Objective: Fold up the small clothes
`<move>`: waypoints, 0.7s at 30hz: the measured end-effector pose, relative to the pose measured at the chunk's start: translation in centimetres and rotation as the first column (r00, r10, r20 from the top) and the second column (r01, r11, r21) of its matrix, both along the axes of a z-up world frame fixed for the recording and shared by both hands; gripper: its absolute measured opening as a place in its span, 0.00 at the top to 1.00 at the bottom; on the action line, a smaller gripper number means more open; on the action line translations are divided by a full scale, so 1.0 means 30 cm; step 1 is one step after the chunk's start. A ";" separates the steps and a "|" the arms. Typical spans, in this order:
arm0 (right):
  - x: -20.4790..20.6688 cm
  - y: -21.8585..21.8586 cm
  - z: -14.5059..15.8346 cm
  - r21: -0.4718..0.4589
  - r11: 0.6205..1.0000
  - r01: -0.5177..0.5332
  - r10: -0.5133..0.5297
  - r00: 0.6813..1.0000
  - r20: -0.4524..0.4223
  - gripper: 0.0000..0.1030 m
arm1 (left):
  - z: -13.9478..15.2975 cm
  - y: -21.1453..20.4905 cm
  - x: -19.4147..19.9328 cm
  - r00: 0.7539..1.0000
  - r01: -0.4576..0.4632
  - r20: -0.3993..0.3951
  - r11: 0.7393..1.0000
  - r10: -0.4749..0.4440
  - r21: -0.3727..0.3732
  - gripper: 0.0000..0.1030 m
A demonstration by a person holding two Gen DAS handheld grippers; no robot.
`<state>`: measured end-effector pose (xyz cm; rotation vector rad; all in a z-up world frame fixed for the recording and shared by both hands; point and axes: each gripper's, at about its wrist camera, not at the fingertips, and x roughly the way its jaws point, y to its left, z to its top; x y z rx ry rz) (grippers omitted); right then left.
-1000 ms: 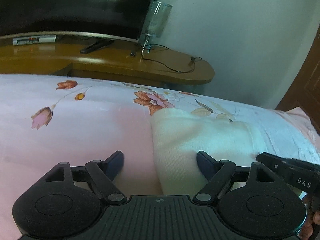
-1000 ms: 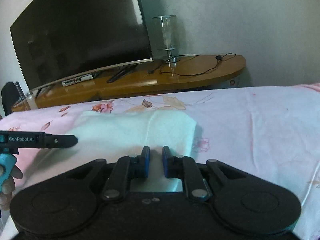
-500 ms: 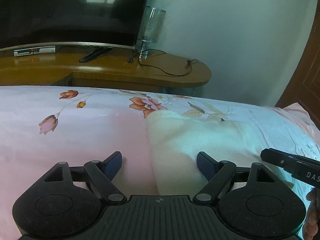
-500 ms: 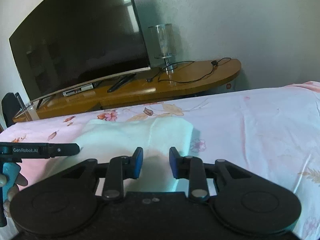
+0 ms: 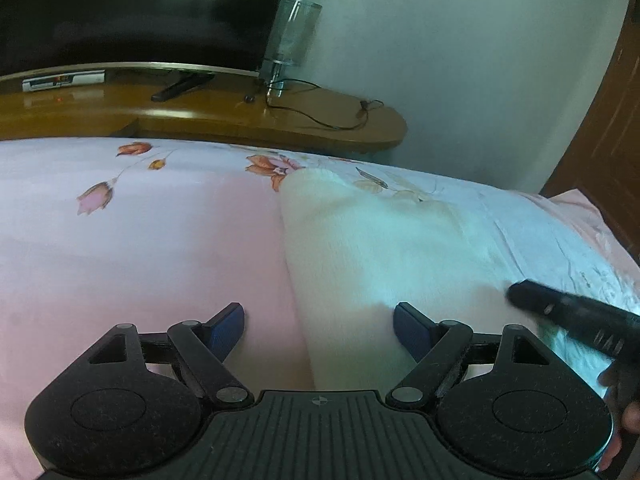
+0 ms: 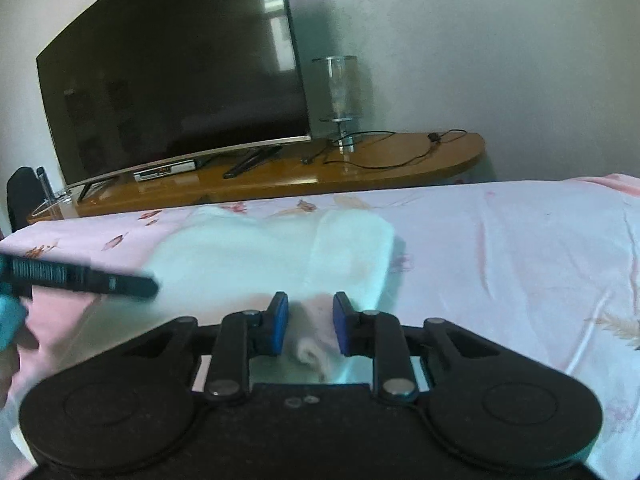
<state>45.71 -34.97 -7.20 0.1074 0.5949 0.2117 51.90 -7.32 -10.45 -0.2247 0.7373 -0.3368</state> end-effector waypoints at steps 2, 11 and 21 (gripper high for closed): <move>-0.016 -0.023 0.031 0.051 0.999 0.021 -0.021 1.000 0.001 0.74 | 0.005 0.019 -0.046 1.000 -0.003 0.009 1.000 0.003 -0.011 0.21; -0.234 -0.024 -0.042 0.038 0.997 -0.059 0.064 0.988 -0.142 0.65 | -0.046 0.005 -0.254 0.998 0.061 0.012 0.996 -0.062 0.068 0.21; -0.126 -0.230 -0.001 0.441 0.892 0.100 -0.010 0.979 -0.202 0.51 | 0.000 0.072 -0.088 0.989 0.129 -0.049 0.978 -0.139 -0.164 0.21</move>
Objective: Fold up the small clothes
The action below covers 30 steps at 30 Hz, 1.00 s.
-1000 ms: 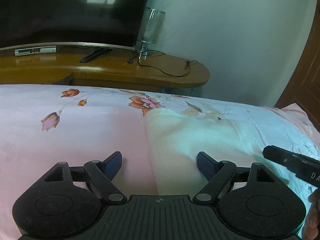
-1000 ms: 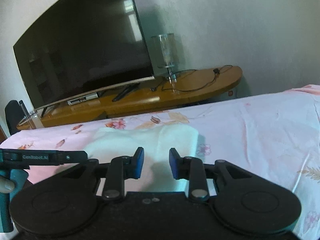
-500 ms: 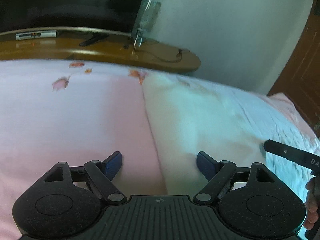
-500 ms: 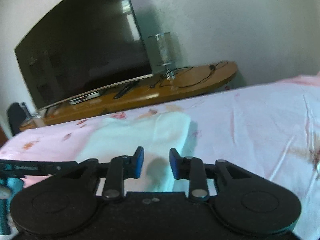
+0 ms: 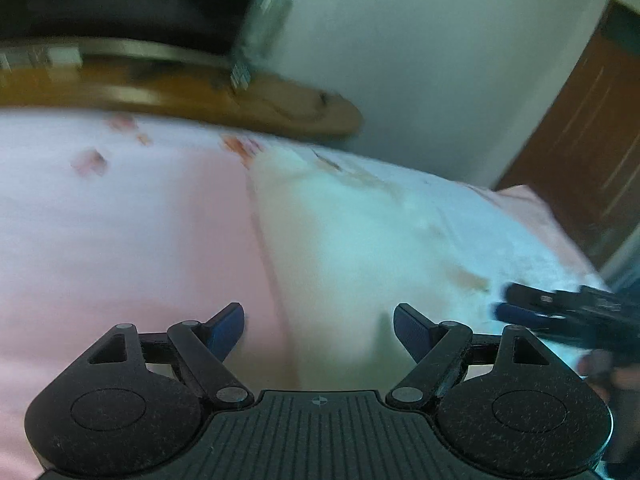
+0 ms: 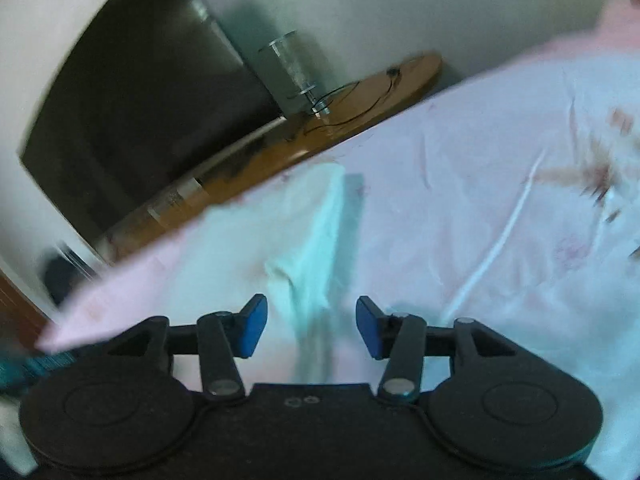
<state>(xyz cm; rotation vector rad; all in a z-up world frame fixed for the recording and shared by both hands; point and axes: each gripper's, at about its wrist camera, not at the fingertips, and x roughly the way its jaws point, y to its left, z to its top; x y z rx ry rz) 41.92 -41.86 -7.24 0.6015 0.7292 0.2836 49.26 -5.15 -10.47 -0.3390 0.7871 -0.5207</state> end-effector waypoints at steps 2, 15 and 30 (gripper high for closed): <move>0.049 -0.012 -0.011 0.057 0.998 -0.012 0.014 0.999 -0.034 0.41 | -0.015 -0.003 0.031 0.998 0.010 -0.056 0.998 -0.014 -0.068 0.21; 0.199 0.011 -0.098 0.180 0.978 -0.103 0.133 0.978 -0.162 0.25 | -0.156 0.025 0.134 0.970 -0.067 -0.243 0.935 -0.021 -0.349 0.33; 0.215 0.054 -0.119 0.178 0.971 -0.158 0.185 0.972 -0.147 0.51 | -0.128 -0.018 0.145 0.981 -0.062 -0.195 0.967 0.013 -0.249 0.50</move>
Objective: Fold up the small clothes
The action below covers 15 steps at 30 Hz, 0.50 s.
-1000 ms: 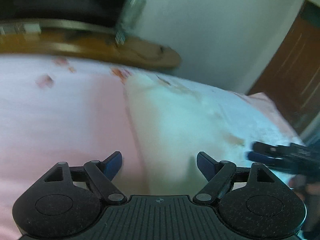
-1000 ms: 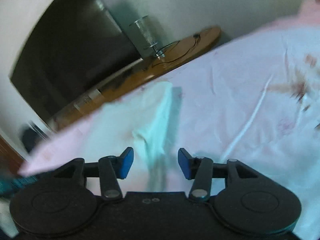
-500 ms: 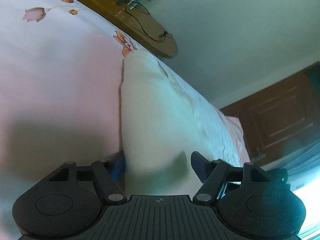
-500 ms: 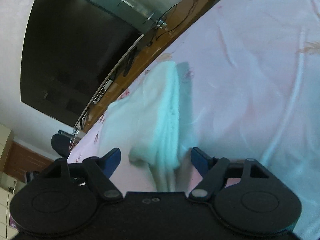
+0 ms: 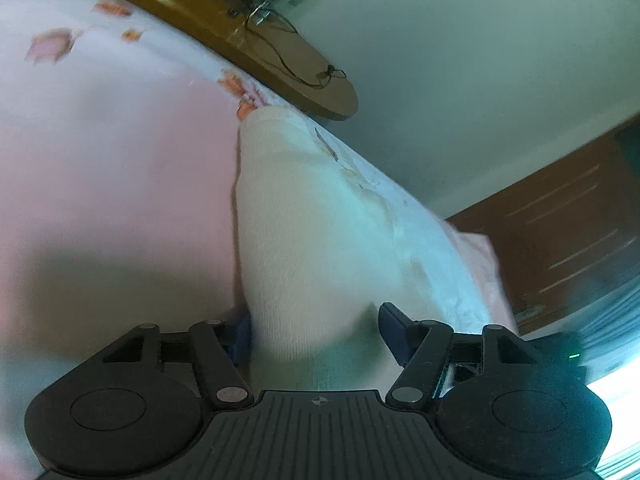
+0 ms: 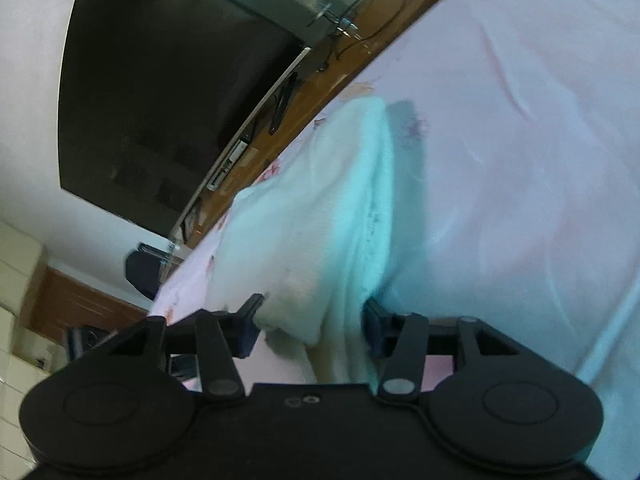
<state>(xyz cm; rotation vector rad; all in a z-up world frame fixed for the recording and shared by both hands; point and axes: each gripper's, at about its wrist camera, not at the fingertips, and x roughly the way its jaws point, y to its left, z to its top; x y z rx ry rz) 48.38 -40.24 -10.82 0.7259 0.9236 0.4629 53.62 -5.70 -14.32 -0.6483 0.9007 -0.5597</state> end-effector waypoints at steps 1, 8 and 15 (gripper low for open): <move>-0.003 0.012 0.011 -0.046 0.999 0.000 0.001 1.000 0.012 0.58 | 0.019 -0.026 -0.008 1.000 -0.003 0.024 0.998 0.001 0.069 0.51; -0.054 0.153 0.104 -0.366 0.931 0.016 0.028 0.993 0.116 0.65 | 0.111 -0.114 -0.061 0.991 -0.025 0.131 0.969 -0.008 0.244 0.67; -0.093 0.161 0.156 -0.367 0.929 0.050 0.015 0.985 0.173 0.68 | 0.163 -0.099 -0.084 0.984 -0.023 0.176 0.970 -0.021 0.241 0.69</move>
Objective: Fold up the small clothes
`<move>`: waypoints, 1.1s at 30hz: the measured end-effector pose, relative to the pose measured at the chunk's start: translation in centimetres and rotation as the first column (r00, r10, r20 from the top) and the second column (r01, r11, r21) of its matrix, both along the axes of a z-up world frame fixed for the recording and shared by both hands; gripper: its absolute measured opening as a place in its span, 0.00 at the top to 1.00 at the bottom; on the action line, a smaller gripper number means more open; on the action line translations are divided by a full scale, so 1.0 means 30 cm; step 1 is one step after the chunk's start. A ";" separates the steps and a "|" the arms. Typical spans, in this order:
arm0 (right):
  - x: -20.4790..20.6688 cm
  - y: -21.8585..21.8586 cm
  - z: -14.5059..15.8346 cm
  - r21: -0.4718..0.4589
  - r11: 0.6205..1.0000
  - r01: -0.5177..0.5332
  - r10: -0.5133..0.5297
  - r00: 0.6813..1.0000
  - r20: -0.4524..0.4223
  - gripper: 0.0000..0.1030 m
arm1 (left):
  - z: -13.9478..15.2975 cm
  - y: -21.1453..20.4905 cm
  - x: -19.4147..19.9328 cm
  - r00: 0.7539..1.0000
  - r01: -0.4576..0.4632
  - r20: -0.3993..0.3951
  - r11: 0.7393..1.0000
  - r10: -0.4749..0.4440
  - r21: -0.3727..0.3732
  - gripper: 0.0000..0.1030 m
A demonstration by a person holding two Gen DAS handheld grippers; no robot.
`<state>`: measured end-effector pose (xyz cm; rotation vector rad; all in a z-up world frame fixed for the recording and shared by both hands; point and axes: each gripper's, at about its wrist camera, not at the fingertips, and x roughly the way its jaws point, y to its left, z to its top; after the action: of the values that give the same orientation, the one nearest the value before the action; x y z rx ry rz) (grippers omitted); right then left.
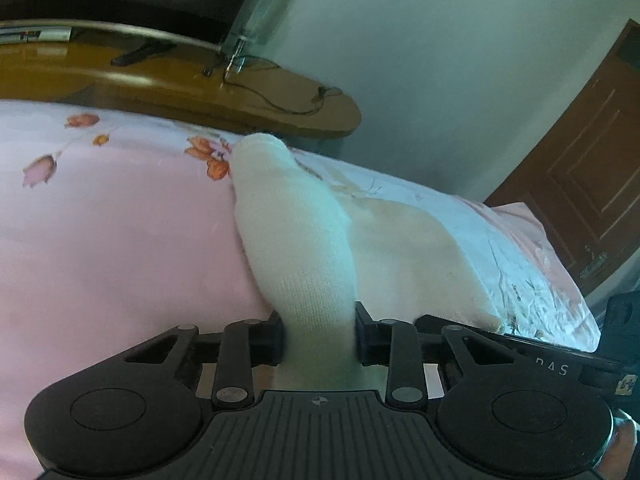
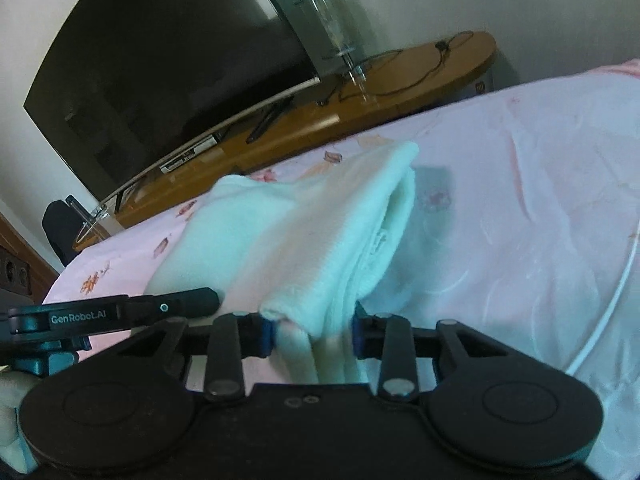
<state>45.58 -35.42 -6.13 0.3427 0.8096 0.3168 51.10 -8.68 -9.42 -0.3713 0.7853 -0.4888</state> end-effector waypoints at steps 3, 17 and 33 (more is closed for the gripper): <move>-0.012 0.031 0.039 -0.021 1.000 -0.010 0.010 1.000 0.026 0.68 | 0.034 0.022 -0.019 1.000 -0.004 0.022 1.000 0.004 -0.007 0.69; -0.043 0.372 0.201 -0.017 0.990 -0.143 0.144 0.984 0.105 0.69 | 0.181 0.441 -0.202 0.986 -0.146 0.083 0.989 0.145 0.011 0.69; -0.130 0.905 0.018 0.088 0.932 -0.352 0.355 0.934 -0.030 0.68 | -0.038 0.939 -0.492 0.938 -0.329 -0.077 0.937 0.339 0.116 0.69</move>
<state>41.69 -8.27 -5.59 0.2793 0.9047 0.6839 36.35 19.50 -10.55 -0.4264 0.8166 -0.1114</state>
